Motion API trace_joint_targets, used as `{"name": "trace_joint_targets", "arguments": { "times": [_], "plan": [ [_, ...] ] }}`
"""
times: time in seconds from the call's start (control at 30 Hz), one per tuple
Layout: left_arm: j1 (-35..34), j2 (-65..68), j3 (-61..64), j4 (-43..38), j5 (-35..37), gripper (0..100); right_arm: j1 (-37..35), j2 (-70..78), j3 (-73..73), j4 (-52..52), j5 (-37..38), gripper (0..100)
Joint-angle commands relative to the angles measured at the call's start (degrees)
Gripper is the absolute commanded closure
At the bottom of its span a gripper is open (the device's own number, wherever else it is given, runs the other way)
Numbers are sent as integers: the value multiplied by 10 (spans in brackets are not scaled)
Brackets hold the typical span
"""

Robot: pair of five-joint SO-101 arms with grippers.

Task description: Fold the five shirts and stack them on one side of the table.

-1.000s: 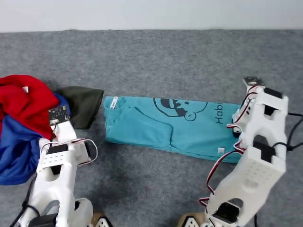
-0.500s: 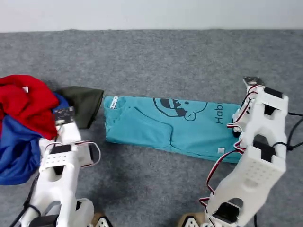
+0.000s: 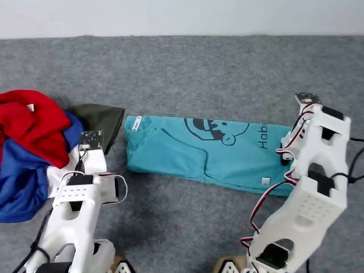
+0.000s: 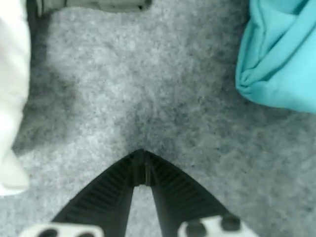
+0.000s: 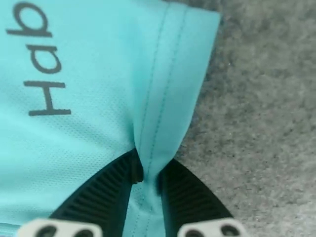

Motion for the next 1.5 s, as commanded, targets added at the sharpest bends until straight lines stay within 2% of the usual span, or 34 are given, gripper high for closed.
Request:
{"name": "trace_joint_targets", "arguments": {
  "times": [0.0,0.37,0.67,0.9,1.13,1.47],
  "plan": [
    [7,-1,7,17,-7,985,25,3,-4,2,29,988],
    [7,-1,7,17,-7,985,48,-35,-11,31,59,988],
    [7,-1,7,17,-7,985,116,-74,-12,36,146,988],
    [7,-1,7,17,-7,985,175,-28,-126,48,198,988],
    [7,-1,7,17,-7,985,180,33,-261,159,212,987],
    [7,-1,7,17,-7,985,141,30,-323,297,215,987]
  ]
}}
